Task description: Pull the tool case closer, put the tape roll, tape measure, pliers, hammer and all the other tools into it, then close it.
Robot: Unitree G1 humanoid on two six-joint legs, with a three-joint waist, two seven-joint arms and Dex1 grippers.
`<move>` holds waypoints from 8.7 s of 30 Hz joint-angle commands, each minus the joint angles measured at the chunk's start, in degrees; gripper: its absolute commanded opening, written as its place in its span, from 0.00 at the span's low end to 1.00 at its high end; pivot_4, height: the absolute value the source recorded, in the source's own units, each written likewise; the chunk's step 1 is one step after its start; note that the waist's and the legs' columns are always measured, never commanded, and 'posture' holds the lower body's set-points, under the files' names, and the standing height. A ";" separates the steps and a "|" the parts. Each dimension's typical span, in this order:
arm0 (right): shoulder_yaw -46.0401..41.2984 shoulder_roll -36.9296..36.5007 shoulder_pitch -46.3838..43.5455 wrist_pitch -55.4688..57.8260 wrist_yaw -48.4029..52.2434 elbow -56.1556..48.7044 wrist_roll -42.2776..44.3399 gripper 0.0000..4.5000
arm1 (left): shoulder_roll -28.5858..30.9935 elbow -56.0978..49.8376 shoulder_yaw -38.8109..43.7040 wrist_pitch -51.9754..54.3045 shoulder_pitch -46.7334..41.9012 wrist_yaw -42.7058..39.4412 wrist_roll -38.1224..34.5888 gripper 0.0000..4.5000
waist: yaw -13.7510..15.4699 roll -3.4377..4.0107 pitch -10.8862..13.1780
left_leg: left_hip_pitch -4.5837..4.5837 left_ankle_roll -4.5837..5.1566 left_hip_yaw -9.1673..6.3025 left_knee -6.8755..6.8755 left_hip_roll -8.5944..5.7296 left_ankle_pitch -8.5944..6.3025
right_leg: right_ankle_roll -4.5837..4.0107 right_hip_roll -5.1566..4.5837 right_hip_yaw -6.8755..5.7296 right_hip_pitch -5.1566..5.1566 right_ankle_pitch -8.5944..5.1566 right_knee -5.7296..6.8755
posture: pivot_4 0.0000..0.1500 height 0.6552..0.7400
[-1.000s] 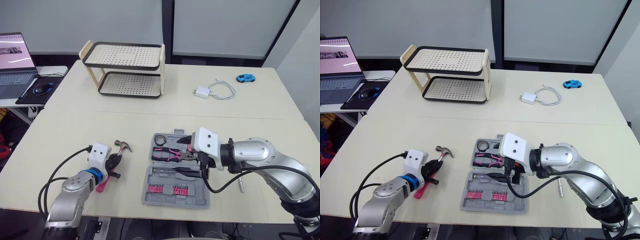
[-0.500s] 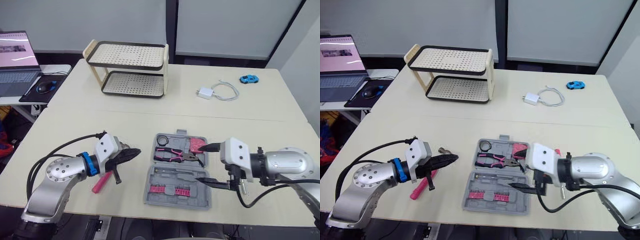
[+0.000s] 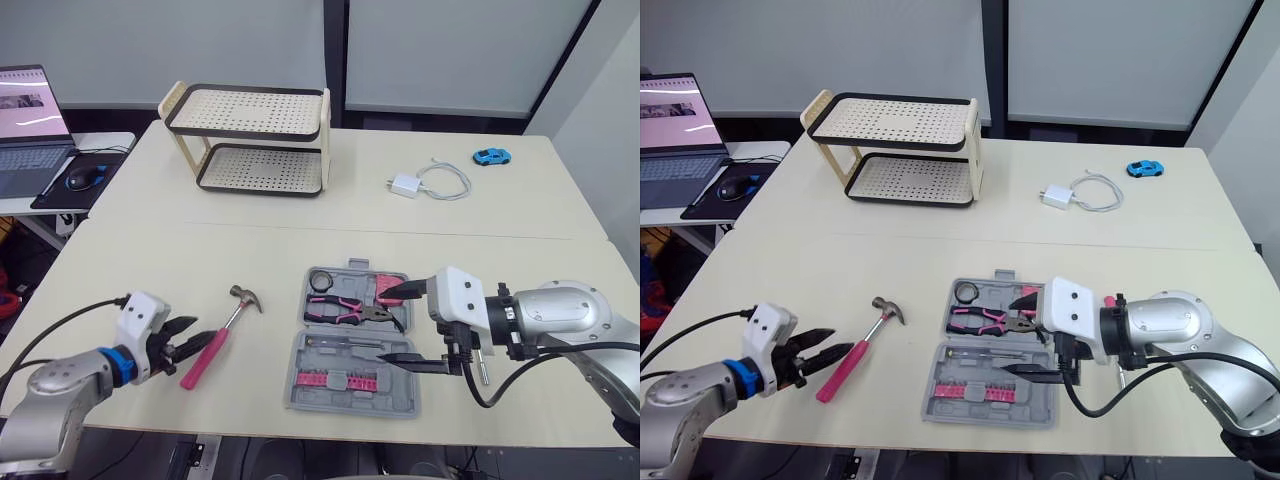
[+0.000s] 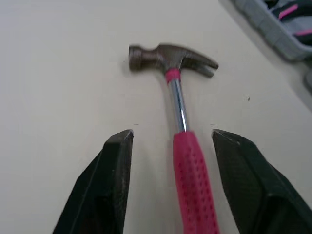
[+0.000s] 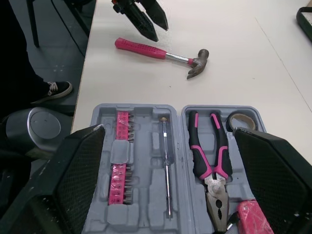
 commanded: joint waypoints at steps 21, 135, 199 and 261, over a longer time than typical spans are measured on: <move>4.84 5.24 -7.24 2.01 -0.88 1.62 -1.97 1.00 | -11.81 -0.14 -9.65 1.44 -9.93 17.97 9.53 0.99 | 0.83 -0.01 -0.01 | 0.00 -0.01 -0.02 0.01 -0.01 0.00 | 0.00 -0.01 -0.04 0.01 0.01 0.01 | 1.00 0.94; -27.25 -13.62 28.39 1.22 2.61 -8.66 4.16 1.00 | -14.34 -13.60 -45.83 -1.49 -34.39 -11.94 16.11 0.77 | 1.01 0.05 0.00 | 0.19 -0.01 -0.01 0.12 -0.07 0.00 | 0.04 -0.01 -0.01 0.41 0.02 -0.07 | 1.00 0.94; -48.95 12.82 49.84 -23.83 -7.31 8.07 -11.55 1.00 | 1.63 1.49 -0.29 -19.78 2.39 -15.65 -0.10 0.48 | 0.93 0.15 -0.10 | 0.29 0.00 0.08 0.00 0.00 -0.01 | -0.01 -0.03 0.01 0.43 -0.02 -0.09 | 1.00 0.94; -19.39 30.38 28.88 -2.71 -38.81 16.49 -25.44 1.00 | 6.27 -18.96 -16.52 -6.51 -25.79 -31.17 -14.27 0.99 | 0.76 0.21 -0.17 | 0.36 -0.03 0.16 -0.07 0.10 -0.03 | -0.13 0.11 0.09 0.37 -0.14 -0.02 | 1.00 0.94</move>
